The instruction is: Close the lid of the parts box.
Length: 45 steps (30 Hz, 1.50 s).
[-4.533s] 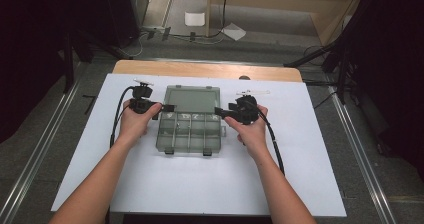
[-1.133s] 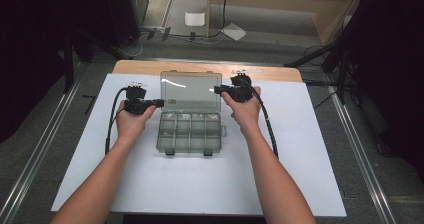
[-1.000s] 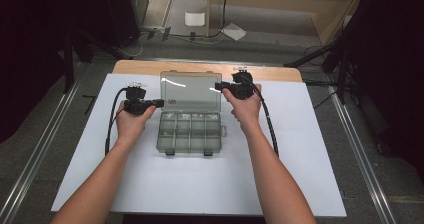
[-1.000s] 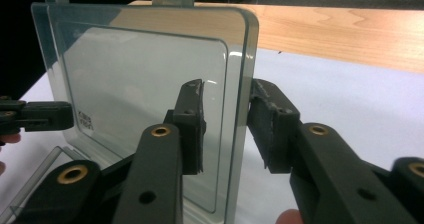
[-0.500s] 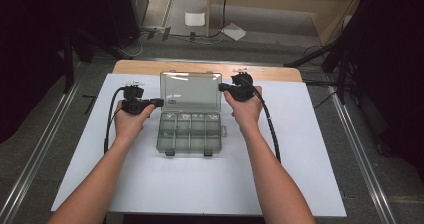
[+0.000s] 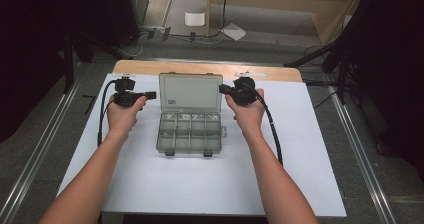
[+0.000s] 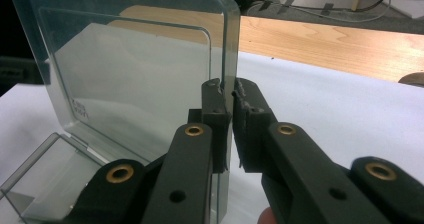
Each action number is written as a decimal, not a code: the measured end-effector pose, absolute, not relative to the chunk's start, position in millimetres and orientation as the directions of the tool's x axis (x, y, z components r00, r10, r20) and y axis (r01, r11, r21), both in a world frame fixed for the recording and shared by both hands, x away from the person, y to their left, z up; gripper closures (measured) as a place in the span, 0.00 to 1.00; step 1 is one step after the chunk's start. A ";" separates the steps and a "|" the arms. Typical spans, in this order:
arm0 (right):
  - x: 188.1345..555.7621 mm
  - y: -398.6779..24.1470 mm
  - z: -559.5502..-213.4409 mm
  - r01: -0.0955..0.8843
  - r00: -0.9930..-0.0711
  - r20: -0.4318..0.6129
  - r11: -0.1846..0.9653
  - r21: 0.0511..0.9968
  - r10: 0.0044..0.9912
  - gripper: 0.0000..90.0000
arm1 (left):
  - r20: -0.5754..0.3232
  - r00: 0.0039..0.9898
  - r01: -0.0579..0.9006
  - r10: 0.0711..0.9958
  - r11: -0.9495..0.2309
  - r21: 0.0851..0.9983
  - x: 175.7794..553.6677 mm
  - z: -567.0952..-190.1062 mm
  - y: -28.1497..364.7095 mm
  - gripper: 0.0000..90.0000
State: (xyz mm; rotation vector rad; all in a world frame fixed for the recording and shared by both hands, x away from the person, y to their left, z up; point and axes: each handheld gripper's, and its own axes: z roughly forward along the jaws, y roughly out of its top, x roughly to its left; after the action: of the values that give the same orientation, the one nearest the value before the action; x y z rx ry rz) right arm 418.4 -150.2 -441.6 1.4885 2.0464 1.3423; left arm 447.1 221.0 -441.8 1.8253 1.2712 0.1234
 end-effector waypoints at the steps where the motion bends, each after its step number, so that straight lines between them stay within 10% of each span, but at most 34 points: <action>1: 417.1 -150.3 -441.5 0.596 -0.435 0.279 0.042 0.802 0.856 0.95 | -0.389 0.470 0.712 0.792 -0.080 0.697 449.7 -441.2 220.3 1.00; 45: 383.4 -176.3 -429.7 0.551 -0.473 0.283 0.030 0.834 0.834 0.96 | -0.429 0.525 0.702 0.736 -0.089 0.706 458.3 -420.8 208.9 1.00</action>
State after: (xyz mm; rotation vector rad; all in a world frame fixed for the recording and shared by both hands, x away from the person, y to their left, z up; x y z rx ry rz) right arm 383.4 -176.3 -429.7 1.4199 2.0273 1.4189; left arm 458.3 208.9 -420.8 1.8105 1.1954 0.0439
